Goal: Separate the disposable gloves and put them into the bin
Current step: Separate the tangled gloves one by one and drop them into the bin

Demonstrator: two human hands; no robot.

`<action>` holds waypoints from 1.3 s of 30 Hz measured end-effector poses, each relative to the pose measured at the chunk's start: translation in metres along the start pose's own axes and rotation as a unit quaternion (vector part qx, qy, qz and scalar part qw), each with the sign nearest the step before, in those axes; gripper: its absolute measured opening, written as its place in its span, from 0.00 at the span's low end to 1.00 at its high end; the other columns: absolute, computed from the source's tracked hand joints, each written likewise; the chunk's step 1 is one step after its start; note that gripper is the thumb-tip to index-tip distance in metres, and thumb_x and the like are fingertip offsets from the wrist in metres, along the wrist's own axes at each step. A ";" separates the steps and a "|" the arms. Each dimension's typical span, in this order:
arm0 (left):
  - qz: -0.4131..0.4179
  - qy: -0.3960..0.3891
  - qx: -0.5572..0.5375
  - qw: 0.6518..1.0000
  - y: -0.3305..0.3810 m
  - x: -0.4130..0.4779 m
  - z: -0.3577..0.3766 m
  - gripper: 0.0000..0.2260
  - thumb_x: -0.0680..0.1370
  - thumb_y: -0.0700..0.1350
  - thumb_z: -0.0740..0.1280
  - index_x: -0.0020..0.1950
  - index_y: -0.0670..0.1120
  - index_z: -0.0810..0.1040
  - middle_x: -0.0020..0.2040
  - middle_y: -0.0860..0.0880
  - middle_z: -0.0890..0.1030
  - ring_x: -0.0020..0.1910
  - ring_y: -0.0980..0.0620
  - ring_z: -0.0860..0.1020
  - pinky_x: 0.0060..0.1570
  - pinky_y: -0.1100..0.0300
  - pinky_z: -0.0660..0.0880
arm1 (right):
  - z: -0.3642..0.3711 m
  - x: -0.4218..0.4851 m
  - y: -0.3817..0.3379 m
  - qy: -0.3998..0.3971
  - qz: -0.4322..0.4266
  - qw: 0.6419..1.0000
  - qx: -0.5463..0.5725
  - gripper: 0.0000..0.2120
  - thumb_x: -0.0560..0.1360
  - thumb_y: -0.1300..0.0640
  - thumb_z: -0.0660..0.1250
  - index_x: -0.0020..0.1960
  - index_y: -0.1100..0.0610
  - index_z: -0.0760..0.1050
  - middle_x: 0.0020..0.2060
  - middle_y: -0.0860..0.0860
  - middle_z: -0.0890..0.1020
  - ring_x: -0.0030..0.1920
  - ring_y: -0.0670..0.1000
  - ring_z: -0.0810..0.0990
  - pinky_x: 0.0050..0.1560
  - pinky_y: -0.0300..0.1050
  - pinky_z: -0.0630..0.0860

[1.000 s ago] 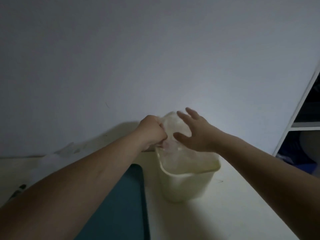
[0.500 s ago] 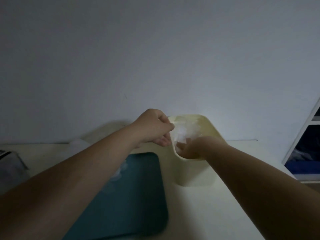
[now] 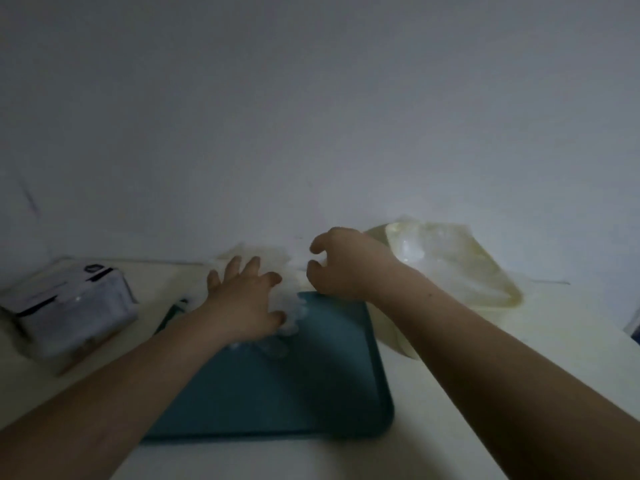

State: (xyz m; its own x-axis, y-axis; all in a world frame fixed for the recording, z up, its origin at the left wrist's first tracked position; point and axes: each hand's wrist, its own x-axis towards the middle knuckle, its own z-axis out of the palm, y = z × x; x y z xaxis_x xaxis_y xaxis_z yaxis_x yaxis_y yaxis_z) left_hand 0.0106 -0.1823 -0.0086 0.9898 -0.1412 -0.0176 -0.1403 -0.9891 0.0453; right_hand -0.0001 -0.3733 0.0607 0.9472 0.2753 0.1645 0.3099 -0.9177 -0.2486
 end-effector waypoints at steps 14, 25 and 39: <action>0.015 0.161 -0.374 0.913 -0.044 0.015 0.057 0.09 0.77 0.43 0.75 0.54 0.56 0.83 0.44 0.58 0.83 0.45 0.61 0.82 0.52 0.59 0.81 | 0.102 0.027 -0.002 -0.069 0.078 0.964 0.244 0.39 0.64 0.42 0.76 0.72 0.51 0.71 0.63 0.49 0.81 0.62 0.53 0.81 0.61 0.54 0.80; 0.109 0.239 -0.338 0.904 -0.048 0.004 0.008 0.08 0.78 0.51 0.75 0.56 0.56 0.83 0.55 0.63 0.80 0.57 0.63 0.77 0.55 0.69 0.73 | 0.069 0.023 0.001 0.045 -0.010 0.998 0.034 0.57 0.72 0.39 0.76 0.82 0.37 0.36 0.84 0.45 0.40 0.83 0.54 0.37 0.81 0.62 0.45; 0.094 0.060 -0.330 0.938 -0.062 -0.004 0.008 0.05 0.77 0.50 0.77 0.41 0.54 0.86 0.39 0.58 0.84 0.36 0.61 0.80 0.39 0.65 0.77 | 0.098 0.024 0.002 -0.186 -0.033 0.982 0.019 0.44 0.74 0.40 0.75 0.83 0.41 0.56 0.83 0.45 0.56 0.82 0.52 0.55 0.82 0.53 0.54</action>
State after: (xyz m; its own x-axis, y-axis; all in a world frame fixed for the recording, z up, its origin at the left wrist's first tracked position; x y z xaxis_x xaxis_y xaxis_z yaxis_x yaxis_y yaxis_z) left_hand 0.0150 -0.1211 -0.0189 0.9503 -0.2648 0.1637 -0.3063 -0.7007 0.6444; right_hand 0.0314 -0.3406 -0.0296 0.8873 0.4259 -0.1768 0.3676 -0.8848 -0.2864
